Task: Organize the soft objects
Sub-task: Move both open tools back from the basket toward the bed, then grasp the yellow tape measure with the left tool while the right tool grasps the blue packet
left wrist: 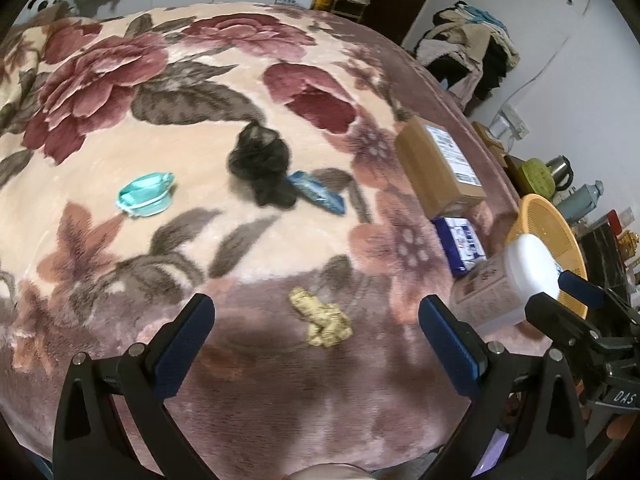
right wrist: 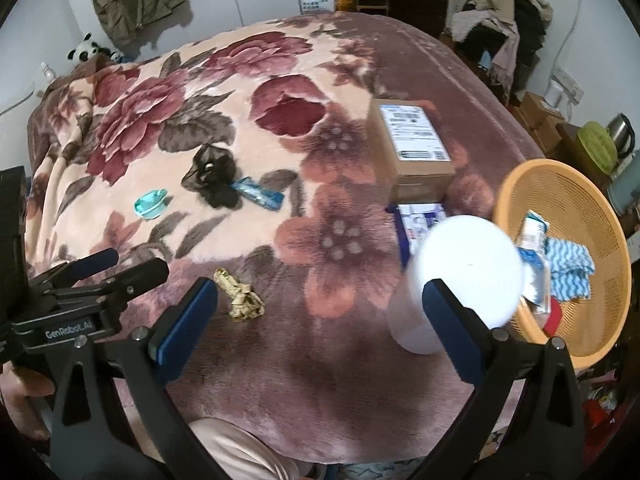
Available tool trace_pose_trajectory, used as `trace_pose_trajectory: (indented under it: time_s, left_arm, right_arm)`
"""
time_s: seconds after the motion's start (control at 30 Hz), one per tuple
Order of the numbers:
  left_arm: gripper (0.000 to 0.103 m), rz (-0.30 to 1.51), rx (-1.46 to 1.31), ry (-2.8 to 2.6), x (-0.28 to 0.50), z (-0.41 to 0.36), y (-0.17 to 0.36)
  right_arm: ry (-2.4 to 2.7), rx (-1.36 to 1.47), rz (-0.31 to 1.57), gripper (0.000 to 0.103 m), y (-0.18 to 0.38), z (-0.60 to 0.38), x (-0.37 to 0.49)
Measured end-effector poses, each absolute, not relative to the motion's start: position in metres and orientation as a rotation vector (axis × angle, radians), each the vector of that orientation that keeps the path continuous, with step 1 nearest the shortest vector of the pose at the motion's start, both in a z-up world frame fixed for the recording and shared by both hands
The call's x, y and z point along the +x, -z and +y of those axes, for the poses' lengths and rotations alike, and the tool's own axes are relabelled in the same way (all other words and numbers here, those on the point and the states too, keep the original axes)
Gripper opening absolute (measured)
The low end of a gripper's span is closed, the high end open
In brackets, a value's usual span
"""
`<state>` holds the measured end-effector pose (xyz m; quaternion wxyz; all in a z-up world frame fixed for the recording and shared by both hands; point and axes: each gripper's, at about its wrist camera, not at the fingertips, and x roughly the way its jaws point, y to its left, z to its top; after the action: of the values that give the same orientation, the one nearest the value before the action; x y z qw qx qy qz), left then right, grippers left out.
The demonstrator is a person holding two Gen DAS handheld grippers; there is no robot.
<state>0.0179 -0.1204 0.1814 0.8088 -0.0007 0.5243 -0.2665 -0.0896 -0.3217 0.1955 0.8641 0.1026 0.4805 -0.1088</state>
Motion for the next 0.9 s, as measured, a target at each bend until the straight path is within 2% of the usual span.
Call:
trace_pose_trajectory:
  time_s: [0.2, 0.57, 0.9]
  left_arm:
    - [0.102, 1.123, -0.007, 0.513, 0.027, -0.092, -0.159]
    - [0.102, 1.188, -0.015, 0.395, 0.027, -0.040, -0.081]
    - [0.102, 1.172, -0.026, 0.362, 0.028, -0.027, -0.067]
  right_arm:
    - [0.182, 0.182, 1.026, 0.103, -0.174, -0.294, -0.076]
    - [0.082, 0.209, 1.161, 0.103, -0.078, -0.250, -0.049]
    - [0.055, 0.239, 1.186, 0.103, -0.046, -0.243, -0.033]
